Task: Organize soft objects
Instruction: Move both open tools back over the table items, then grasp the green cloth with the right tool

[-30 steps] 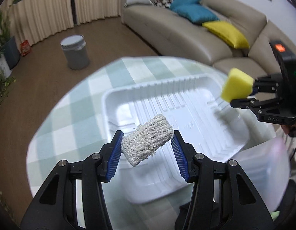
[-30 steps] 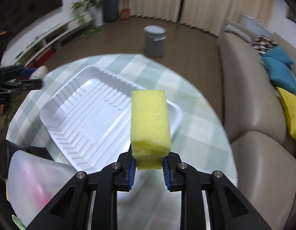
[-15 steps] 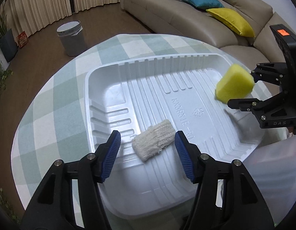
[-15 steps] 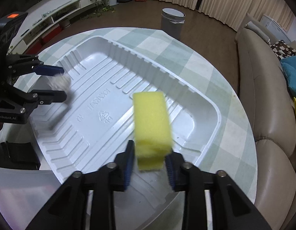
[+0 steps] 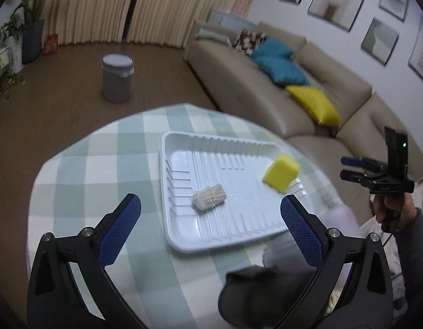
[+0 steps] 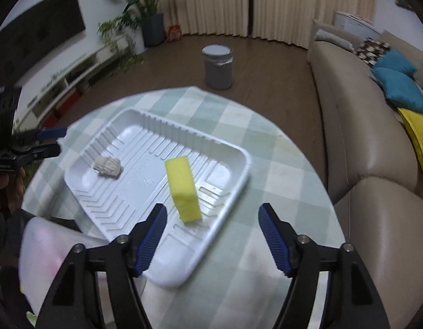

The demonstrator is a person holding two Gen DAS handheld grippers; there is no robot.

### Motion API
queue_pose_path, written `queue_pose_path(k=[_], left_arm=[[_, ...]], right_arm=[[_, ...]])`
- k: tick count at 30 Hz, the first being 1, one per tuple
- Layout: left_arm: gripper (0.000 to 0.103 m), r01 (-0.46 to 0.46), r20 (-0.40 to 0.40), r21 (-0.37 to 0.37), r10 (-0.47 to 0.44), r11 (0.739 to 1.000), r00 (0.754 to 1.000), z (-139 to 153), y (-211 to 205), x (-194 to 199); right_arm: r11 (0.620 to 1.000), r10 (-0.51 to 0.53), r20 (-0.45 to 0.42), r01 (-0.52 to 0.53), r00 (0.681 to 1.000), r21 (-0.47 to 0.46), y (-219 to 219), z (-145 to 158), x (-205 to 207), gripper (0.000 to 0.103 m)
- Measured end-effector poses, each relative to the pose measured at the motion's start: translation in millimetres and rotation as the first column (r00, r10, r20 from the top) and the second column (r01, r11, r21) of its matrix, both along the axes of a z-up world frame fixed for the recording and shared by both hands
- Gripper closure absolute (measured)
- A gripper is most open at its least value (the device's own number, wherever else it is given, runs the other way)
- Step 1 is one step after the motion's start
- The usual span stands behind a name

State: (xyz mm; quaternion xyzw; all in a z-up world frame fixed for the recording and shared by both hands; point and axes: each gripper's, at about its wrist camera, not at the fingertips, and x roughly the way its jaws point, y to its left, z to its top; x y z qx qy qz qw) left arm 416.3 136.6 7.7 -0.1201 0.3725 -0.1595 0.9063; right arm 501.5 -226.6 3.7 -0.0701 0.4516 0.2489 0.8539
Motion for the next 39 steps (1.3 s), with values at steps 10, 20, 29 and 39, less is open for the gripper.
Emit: queue_pose_path(k=[10,20,29,39], left_arm=[[0.000,-0.165,0.188,-0.019,0.165,0.986,0.968,4.5,6.6,-199.0],[0.000,-0.254,0.029,-0.019,0.255,0.967,0.967,-54.2,-37.4,-298.6],[0.000,-0.217,0.021,0.056,0.217,0.974,0.976,-66.4,-55.0,-303.9],[0.000,-0.253,-0.022,0.052,0.254,0.966,0.967,-73.6,-45.5,-294.3]], right_arm=[[0.976,-0.093,0.137,0.064,0.986,0.206,-68.3,35.1,-178.7,0.000],[0.953,-0.195,0.255,0.121,0.947,0.277,-22.1,-1.2,-343.7,0.000],[0.978,-0.115,0.161,0.084,0.980,0.191,43.9,-49.3,-379.3,0.000],[0.980,-0.115,0.147,0.088,0.982,0.179,77.6,-52.4,-353.9,0.001]])
